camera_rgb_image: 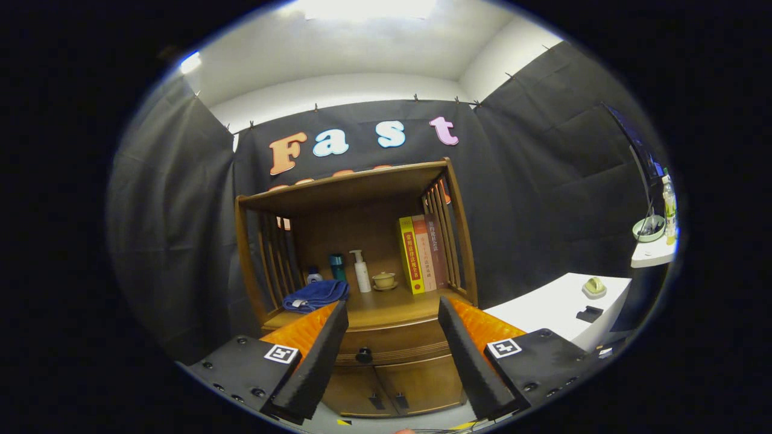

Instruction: Pull open the drawer, take out the items inside it, and place them on the countertop above the cabinet.

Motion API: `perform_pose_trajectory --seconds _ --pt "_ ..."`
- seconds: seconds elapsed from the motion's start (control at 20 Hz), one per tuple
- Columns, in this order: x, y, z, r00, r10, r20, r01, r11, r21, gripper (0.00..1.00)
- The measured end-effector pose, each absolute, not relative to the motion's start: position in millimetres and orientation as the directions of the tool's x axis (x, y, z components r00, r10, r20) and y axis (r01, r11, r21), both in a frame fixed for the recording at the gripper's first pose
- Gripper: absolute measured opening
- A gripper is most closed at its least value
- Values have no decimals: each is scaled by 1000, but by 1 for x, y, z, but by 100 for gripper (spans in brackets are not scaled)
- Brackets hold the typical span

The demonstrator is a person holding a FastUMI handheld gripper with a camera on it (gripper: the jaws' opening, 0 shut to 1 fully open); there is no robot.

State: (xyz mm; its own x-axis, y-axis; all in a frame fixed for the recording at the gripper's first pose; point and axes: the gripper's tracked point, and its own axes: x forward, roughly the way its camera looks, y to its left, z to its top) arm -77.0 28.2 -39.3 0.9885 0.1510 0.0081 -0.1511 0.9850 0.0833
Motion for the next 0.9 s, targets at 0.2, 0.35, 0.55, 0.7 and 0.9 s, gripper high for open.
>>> perform_pose_trajectory --seconds 0.2,0.35,0.55,0.7,0.9 --pt "-46 72 -80 981 192 29 -193 980 45 98" --pt "-16 103 -145 975 219 -21 -218 974 57 98" --pt "0 122 -231 967 235 -98 -237 971 -7 98" --pt "11 132 -272 955 252 -158 -253 967 11 98" --pt "9 131 -296 946 256 -199 -257 966 25 97"
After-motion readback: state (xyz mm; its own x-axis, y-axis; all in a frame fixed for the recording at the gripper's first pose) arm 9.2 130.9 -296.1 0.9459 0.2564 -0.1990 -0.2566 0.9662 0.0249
